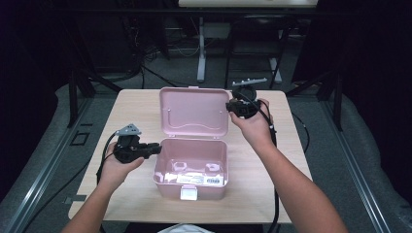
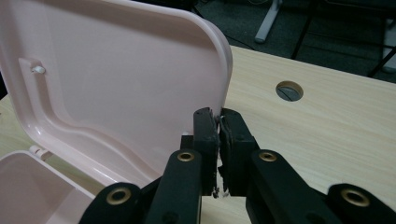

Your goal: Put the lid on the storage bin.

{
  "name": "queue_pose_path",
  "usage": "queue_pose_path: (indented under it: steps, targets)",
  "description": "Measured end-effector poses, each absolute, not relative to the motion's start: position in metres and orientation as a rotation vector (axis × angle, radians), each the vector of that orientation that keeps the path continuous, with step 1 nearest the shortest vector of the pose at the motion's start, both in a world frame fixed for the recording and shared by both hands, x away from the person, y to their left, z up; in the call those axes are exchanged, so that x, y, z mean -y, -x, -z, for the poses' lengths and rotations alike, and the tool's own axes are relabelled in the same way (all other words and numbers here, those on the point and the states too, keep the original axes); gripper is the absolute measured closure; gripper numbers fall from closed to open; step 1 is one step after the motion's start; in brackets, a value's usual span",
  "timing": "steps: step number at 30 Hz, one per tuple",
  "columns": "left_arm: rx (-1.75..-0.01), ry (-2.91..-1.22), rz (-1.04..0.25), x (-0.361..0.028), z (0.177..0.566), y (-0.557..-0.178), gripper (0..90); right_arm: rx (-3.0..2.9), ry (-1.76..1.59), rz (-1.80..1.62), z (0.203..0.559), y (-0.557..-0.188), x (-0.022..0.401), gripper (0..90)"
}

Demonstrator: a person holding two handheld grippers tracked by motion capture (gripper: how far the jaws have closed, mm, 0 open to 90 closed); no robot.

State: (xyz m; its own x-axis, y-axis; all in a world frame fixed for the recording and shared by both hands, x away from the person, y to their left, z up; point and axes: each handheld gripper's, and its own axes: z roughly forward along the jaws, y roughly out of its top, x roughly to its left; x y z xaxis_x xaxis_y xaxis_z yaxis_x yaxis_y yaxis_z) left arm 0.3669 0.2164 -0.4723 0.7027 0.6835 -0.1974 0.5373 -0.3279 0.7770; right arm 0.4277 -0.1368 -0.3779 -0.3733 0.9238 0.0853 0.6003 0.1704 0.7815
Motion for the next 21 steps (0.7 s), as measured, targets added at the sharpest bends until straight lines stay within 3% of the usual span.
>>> queue_pose_path:
  steps: [21]
  targets:
    - [-0.937,-2.011,-0.208,-0.216,0.472,-0.367,76.7,-2.030,-1.361,-1.119,0.373,-0.399,0.139,86.4]
